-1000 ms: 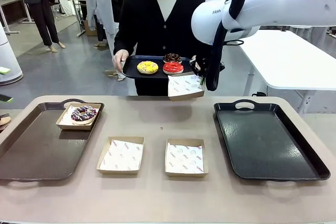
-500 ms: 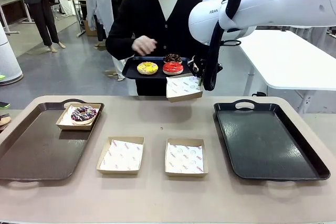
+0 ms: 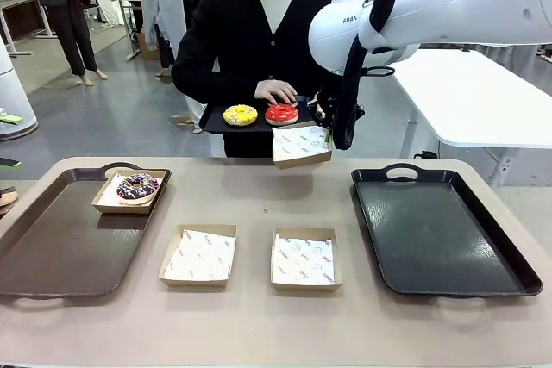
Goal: Individually package the donuts and arrange them on the tray.
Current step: Place the picked Paper togo box on the Handle tray while simultaneously picking up another Paper togo box from the table with the other hand.
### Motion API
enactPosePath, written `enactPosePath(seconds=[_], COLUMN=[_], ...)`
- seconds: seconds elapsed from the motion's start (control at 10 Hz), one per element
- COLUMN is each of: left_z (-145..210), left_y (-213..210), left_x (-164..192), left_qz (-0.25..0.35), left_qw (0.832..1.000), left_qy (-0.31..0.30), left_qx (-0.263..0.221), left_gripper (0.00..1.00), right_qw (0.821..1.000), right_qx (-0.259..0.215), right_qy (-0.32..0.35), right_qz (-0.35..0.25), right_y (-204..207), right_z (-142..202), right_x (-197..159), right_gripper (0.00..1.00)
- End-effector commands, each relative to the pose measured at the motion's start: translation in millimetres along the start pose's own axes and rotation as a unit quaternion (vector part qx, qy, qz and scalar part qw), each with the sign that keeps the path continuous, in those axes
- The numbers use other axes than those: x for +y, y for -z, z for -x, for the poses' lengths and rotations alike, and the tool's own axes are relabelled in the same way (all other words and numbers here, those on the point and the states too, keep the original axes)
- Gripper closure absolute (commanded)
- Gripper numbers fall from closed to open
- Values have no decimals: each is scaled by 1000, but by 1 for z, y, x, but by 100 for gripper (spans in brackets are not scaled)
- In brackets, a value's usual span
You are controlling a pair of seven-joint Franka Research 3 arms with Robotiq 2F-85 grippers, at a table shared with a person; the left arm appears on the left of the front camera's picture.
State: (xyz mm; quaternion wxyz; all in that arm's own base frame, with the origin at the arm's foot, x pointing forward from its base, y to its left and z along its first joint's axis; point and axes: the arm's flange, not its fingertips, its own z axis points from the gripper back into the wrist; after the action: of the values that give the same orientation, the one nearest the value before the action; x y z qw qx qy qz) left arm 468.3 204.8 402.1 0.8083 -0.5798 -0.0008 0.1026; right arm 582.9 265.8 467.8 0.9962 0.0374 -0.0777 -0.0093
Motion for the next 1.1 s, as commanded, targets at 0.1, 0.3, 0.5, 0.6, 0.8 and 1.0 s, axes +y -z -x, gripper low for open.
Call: enactPosePath(seconds=[0.1, 0.3, 0.5, 0.6, 0.8, 1.0], left_z=[1, 1, 1, 1, 1, 1], left_y=[0, 0, 0, 0, 0, 0], left_x=[3, 3, 3, 3, 3, 3], left_qz=[7, 7, 7, 7, 7, 7], left_qw=[1000, 1000, 1000, 1000, 1000, 1000], left_qy=[5, 5, 5, 5, 5, 5], left_qx=[11, 11, 11, 11, 11, 11], left_gripper=[0, 0, 0, 0, 0, 0], right_qw=[1000, 1000, 1000, 1000, 1000, 1000], right_qx=[-2, -2, -2, -2, -2, -2], right_qy=[2, 2, 2, 2, 2, 2], right_qz=[0, 0, 0, 0, 0, 0], right_y=[-2, -2, -2, -2, -2, -2], right_z=[-1, -1, -1, -1, -1, -1], right_x=[-2, -2, -2, -2, -2, -2], right_gripper=[100, 100, 100, 100, 100, 100])
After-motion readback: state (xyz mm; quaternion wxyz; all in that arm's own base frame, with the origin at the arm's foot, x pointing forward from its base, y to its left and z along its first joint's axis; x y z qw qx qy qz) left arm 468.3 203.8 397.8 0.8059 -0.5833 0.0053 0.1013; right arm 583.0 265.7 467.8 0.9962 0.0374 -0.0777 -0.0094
